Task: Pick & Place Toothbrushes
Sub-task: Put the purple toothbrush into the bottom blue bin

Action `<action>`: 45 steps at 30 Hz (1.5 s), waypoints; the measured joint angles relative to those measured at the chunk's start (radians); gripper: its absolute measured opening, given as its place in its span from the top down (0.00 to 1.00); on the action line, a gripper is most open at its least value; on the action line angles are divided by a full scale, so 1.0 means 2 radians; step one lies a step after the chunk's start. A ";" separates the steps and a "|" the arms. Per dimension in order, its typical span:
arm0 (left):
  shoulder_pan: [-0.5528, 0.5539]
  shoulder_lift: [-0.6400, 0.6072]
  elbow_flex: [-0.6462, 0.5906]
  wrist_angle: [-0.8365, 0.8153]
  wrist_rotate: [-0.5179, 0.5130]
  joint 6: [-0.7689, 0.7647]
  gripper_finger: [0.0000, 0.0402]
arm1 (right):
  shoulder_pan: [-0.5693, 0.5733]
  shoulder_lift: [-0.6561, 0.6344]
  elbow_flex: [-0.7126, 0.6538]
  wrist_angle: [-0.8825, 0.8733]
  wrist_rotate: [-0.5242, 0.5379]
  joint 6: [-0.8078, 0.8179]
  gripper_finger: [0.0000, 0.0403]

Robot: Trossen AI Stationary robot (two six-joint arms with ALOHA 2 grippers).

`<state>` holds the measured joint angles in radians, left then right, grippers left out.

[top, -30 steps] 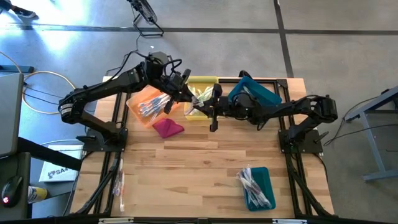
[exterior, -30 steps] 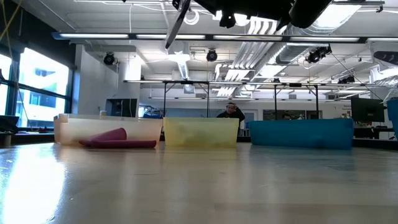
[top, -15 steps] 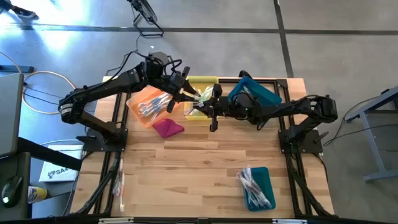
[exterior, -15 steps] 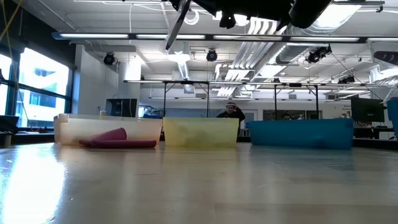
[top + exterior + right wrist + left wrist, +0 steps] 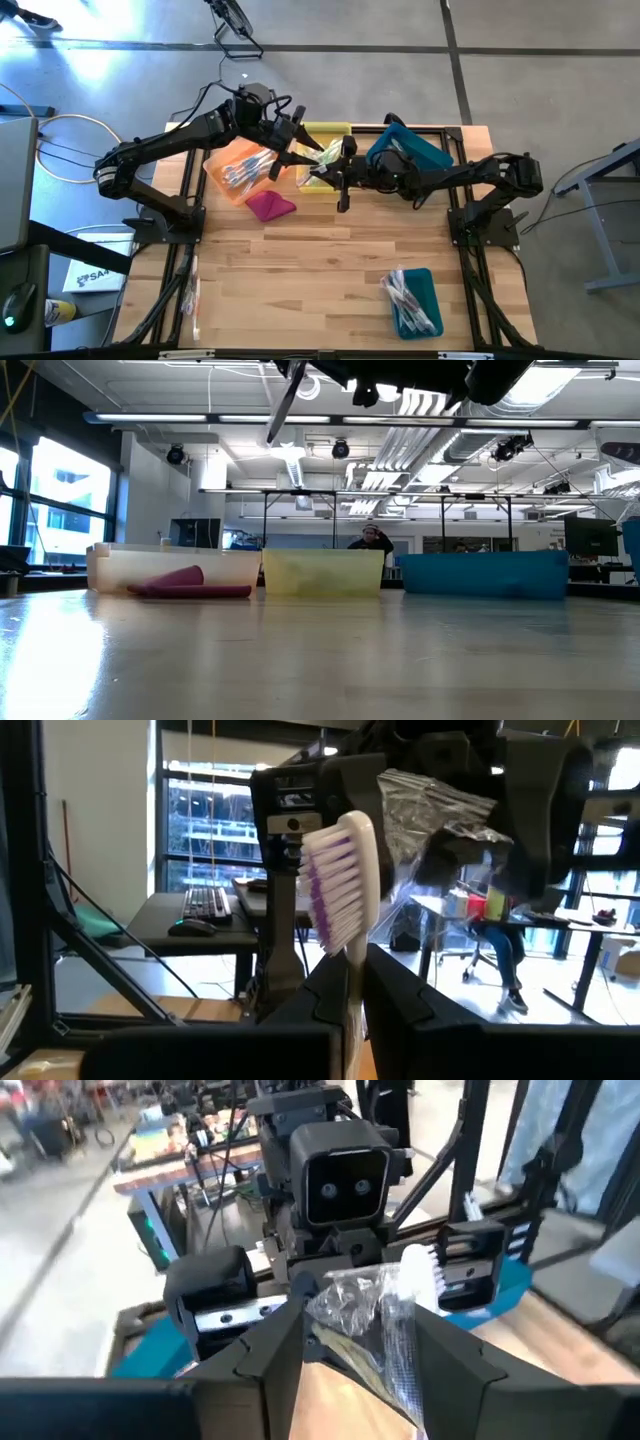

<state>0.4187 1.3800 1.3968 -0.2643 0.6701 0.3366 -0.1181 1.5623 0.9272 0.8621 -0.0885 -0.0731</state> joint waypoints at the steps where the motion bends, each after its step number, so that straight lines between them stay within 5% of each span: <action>1: 0.000 0.000 0.000 0.000 0.001 0.017 0.61 | 0.000 0.000 0.000 -0.003 0.002 0.000 0.98; 15: 0.049 -0.058 -0.021 -0.018 0.017 0.091 0.61 | -0.004 -0.072 0.000 -0.143 0.078 -0.004 0.98; 24: 0.054 -0.132 -0.148 0.011 -0.061 0.096 0.61 | 0.047 -0.183 0.000 -0.401 0.182 0.066 0.98; 34: 0.115 -0.203 -0.312 0.160 -0.017 0.038 0.61 | 0.211 -0.271 0.000 -0.630 0.361 0.328 0.98; 45: 0.118 -0.204 -0.338 0.157 -0.006 0.024 0.61 | 0.374 -0.279 0.000 -0.788 0.470 0.641 0.98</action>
<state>0.6540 0.9722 0.7200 0.0507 0.6587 0.3836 0.6293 1.0050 0.9264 -0.7137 0.8505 1.2085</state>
